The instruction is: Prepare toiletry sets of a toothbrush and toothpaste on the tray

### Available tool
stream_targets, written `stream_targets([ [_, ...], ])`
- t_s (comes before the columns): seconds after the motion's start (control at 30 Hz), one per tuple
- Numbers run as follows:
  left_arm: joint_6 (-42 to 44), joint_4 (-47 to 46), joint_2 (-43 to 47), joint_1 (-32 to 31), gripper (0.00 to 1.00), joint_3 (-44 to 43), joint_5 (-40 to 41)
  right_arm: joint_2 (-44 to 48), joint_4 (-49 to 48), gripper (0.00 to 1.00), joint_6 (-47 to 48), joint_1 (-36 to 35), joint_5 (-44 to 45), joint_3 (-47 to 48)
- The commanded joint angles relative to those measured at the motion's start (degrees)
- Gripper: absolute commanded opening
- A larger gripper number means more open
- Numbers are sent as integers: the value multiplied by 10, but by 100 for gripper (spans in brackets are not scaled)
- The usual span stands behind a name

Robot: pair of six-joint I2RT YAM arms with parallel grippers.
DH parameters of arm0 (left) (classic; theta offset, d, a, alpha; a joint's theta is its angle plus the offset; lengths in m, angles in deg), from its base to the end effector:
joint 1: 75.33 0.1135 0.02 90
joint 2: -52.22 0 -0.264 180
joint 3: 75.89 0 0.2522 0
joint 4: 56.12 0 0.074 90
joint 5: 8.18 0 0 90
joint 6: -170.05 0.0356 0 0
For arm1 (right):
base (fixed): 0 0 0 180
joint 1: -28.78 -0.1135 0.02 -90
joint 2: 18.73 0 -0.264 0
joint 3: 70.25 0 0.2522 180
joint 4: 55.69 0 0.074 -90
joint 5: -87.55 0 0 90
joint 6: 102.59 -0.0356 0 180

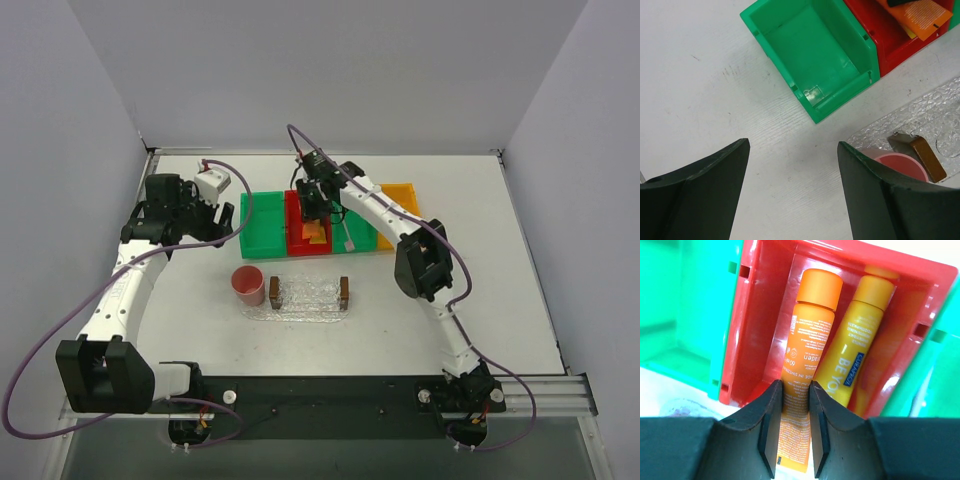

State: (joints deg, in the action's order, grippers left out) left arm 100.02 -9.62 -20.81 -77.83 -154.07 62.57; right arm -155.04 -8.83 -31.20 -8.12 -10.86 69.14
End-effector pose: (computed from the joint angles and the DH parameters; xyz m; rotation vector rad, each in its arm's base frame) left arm 0.2741 -0.0237 0.3176 0.6068 2.1705 -0.2224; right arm 0.4300 0.3293 0.2338 -0.4590 2.3741 0.6376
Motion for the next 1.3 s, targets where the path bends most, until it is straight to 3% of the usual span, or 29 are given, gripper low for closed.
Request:
stream_targets([
  [0.0, 9, -43, 3, 2, 82, -23, -40, 81, 12, 0, -7, 16, -30, -18],
  [0.3, 52, -109, 30, -9, 82, -27, -170, 146, 26, 0, -5, 56, -253, -76],
  [0.57, 147, -160, 69, -148, 82, 5, -107, 184, 63, 0, 60, 68, -413, -97],
  [0.67, 160, -159, 59, -171, 82, -5, -106, 194, 71, 0, 77, 70, -467, -99],
  [0.93, 241, -126, 59, -194, 83, -3, -156, 222, 100, 0, 120, 71, -555, -111],
  [1.27, 356, -84, 53, -214, 86, 1, -176, 240, 135, 0, 154, 70, -594, -142],
])
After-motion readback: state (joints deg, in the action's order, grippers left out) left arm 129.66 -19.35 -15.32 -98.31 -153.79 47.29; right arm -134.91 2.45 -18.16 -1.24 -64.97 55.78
